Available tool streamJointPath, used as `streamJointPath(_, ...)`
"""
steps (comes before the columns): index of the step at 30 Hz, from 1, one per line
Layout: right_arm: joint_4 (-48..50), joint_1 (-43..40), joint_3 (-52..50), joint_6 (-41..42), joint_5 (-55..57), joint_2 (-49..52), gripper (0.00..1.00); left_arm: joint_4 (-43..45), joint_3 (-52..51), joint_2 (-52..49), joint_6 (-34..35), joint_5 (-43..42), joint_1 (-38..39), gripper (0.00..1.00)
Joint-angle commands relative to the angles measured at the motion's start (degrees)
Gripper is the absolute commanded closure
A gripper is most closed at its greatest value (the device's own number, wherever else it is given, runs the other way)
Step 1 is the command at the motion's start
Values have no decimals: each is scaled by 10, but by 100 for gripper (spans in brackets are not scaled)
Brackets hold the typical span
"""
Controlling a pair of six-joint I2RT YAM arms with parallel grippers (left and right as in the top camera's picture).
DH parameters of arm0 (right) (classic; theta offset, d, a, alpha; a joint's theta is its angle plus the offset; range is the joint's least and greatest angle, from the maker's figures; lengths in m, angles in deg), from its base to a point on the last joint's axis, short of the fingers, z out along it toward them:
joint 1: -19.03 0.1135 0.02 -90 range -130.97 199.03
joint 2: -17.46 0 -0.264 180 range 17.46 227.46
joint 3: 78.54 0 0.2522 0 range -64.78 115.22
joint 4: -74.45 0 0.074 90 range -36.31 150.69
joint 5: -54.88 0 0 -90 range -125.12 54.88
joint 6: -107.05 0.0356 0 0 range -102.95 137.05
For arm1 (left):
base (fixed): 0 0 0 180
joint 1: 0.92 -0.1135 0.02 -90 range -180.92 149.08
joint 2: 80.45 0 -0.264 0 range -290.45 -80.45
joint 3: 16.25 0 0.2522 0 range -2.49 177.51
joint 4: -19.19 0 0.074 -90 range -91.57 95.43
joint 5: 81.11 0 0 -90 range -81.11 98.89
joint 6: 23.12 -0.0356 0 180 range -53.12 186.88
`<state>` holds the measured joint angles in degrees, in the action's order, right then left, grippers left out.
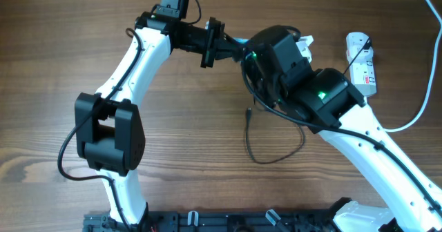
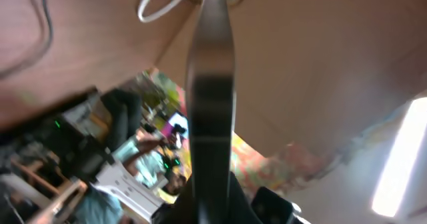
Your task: Plug charger to phone and switch on socket
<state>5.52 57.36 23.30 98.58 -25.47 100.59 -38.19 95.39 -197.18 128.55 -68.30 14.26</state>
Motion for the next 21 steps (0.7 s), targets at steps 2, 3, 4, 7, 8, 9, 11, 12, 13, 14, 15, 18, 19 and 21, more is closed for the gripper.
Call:
streamJointPath(2,-56,-16,7,-178,8,-13,0,3,8,15,-35,110,-21,96)
streamJointPath(3,-73,-17,7,-222,5,-13,0,2,8,15,-38,143,-25,96)
streamJointPath(4,-89,-17,7,-263,3,-12,1,0,7,15,-53,174,-28,96)
streamJointPath(7,-134,-17,-15,-353,4,-10,0,-14,7,15,-132,237,-36,96)
streamJointPath(8,-137,-17,-31,-355,4,-10,0,-26,7,15,-160,272,-37,96)
streamJointPath(9,-135,-17,-47,-353,3,-9,0,-41,7,15,-170,316,-37,96)
streamJointPath(11,-118,-16,-93,-335,1,-9,0,-78,7,15,-170,410,-37,96)
streamJointPath(12,-103,-17,-116,-322,-11,-7,0,-96,7,15,-170,456,-37,96)
streamJointPath(13,-84,-16,-136,-305,-28,-7,0,-107,7,15,-170,481,-37,96)
streamJointPath(14,-56,-16,-159,-294,-49,-7,0,-118,7,15,-178,509,-37,96)
streamJointPath(15,-34,-16,-178,-289,-69,-7,0,-125,7,15,-181,523,-37,96)
streamJointPath(18,65,-16,-239,-341,-144,14,1,-153,7,15,-181,587,-37,96)
streamJointPath(19,65,-16,-238,-345,-154,30,0,-161,7,15,-181,613,-37,96)
streamJointPath(21,58,-16,-226,-365,-164,59,2,-166,7,15,-180,650,-37,96)
